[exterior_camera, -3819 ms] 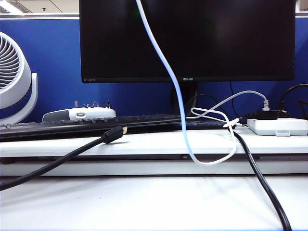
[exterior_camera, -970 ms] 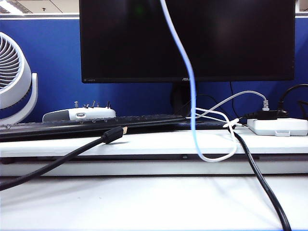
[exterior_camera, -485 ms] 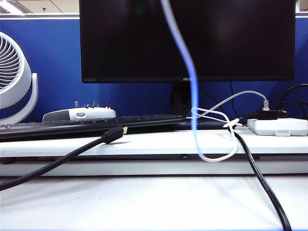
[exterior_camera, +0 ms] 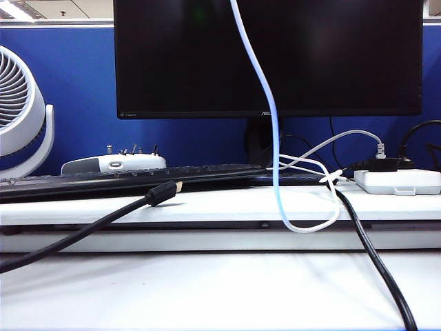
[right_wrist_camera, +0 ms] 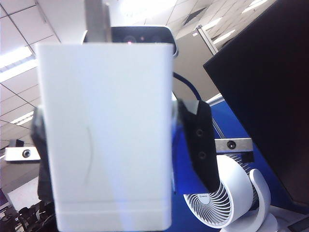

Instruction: Pick up the Type-C charging cable and the charging base, insert one end of the Type-C charger into the corresponding slot on the base, and finally place the plugged-in charger back on the table.

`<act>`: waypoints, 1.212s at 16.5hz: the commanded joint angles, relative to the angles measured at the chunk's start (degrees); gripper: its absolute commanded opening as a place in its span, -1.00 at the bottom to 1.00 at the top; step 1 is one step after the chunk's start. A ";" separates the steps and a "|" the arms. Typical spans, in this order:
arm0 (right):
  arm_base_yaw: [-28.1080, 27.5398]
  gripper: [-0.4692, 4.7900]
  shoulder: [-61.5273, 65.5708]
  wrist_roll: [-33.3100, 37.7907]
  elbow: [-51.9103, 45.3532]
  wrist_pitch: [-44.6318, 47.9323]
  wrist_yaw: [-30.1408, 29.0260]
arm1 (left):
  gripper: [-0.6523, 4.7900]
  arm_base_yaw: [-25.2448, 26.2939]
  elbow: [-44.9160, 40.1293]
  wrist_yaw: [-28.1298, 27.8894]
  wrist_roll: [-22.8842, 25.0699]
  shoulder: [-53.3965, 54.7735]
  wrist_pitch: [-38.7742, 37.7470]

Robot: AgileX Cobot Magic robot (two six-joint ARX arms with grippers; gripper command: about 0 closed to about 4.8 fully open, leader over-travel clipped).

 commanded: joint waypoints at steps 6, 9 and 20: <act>-0.98 0.03 -1.64 0.17 2.08 11.52 6.56 | -0.78 -0.11 -1.18 6.86 0.24 0.87 -7.37; -0.98 0.26 -1.77 0.33 2.05 3.98 2.84 | -0.78 -0.02 -1.16 6.69 0.22 0.85 -7.30; -4.94 0.40 -2.51 -8.09 2.03 -11.69 1.73 | -0.78 1.70 -1.14 6.67 0.22 0.76 -5.92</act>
